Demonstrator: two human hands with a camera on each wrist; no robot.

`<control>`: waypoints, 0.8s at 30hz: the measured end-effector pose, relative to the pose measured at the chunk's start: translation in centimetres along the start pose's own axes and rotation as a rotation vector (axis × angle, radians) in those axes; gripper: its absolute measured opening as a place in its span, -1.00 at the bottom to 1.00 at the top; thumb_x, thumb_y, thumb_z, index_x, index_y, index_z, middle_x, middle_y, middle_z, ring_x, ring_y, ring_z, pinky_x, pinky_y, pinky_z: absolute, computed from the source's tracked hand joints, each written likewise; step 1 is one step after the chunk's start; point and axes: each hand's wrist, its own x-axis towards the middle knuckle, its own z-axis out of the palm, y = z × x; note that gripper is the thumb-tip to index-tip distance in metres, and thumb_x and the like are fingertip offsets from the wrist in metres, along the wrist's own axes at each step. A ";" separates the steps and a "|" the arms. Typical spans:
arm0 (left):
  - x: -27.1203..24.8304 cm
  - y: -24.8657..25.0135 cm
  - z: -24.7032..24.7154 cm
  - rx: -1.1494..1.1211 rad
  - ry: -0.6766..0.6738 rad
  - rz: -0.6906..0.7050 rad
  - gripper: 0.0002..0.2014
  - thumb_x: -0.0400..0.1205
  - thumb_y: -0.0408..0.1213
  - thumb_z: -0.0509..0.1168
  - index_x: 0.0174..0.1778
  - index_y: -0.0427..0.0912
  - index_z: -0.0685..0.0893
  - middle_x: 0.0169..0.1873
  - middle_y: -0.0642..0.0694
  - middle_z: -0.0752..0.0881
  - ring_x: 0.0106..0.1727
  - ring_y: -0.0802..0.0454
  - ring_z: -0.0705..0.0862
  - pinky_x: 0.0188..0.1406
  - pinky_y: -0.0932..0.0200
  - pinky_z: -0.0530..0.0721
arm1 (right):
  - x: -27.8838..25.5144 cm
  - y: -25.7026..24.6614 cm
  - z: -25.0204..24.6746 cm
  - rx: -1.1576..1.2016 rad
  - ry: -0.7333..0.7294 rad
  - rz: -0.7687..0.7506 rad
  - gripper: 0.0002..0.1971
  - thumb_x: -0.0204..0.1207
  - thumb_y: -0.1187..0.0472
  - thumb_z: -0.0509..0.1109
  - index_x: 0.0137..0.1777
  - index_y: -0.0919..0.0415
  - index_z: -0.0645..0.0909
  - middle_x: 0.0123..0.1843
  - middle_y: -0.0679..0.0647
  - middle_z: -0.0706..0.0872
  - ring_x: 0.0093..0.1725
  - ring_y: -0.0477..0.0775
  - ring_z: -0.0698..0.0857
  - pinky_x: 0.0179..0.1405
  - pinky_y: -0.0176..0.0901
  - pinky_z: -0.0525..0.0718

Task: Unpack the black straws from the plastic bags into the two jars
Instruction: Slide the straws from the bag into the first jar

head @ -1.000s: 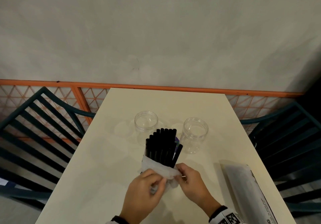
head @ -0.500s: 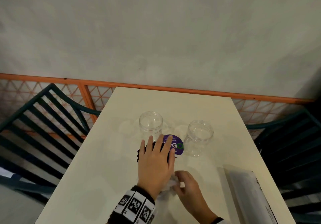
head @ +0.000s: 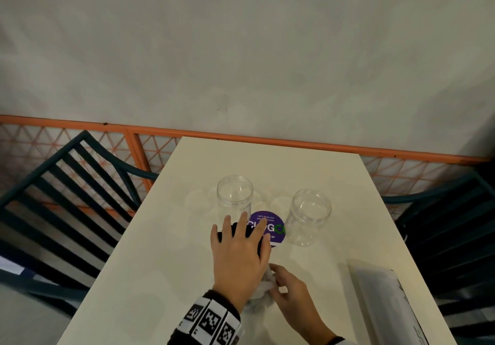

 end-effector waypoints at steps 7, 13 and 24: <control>0.6 -1.4 -1.6 -0.251 0.140 0.022 -0.60 0.59 0.01 -0.04 0.24 0.15 0.60 0.19 -0.03 0.72 0.20 -0.17 0.66 0.16 -0.18 0.58 | 0.6 -2.3 -1.3 0.144 0.163 0.016 -0.58 0.45 0.42 0.41 -0.14 -0.25 0.61 -0.09 -0.30 0.75 -0.12 -0.26 0.68 -0.30 -0.50 0.62; 2.9 -3.7 -5.7 -0.775 0.231 0.041 -0.62 0.68 0.08 -0.08 0.37 0.21 0.43 0.49 0.05 0.39 0.47 0.21 0.31 0.54 0.28 0.22 | 3.3 -9.4 -6.7 -0.030 0.336 -0.183 -0.73 0.38 0.33 0.38 -0.01 -0.02 0.70 -0.10 -0.21 0.66 -0.12 -0.16 0.64 -0.14 -0.63 0.49; 9.9 -8.0 -6.0 -0.940 0.116 -0.055 -0.23 0.45 0.19 0.23 0.56 0.13 0.07 0.58 0.09 0.19 0.55 0.08 0.26 0.47 0.13 0.27 | 13.2 -13.9 -12.0 -0.723 0.538 -0.494 -0.69 0.44 0.18 0.19 0.05 0.15 0.73 -0.14 0.11 0.72 -0.01 0.05 0.49 0.00 -0.05 0.44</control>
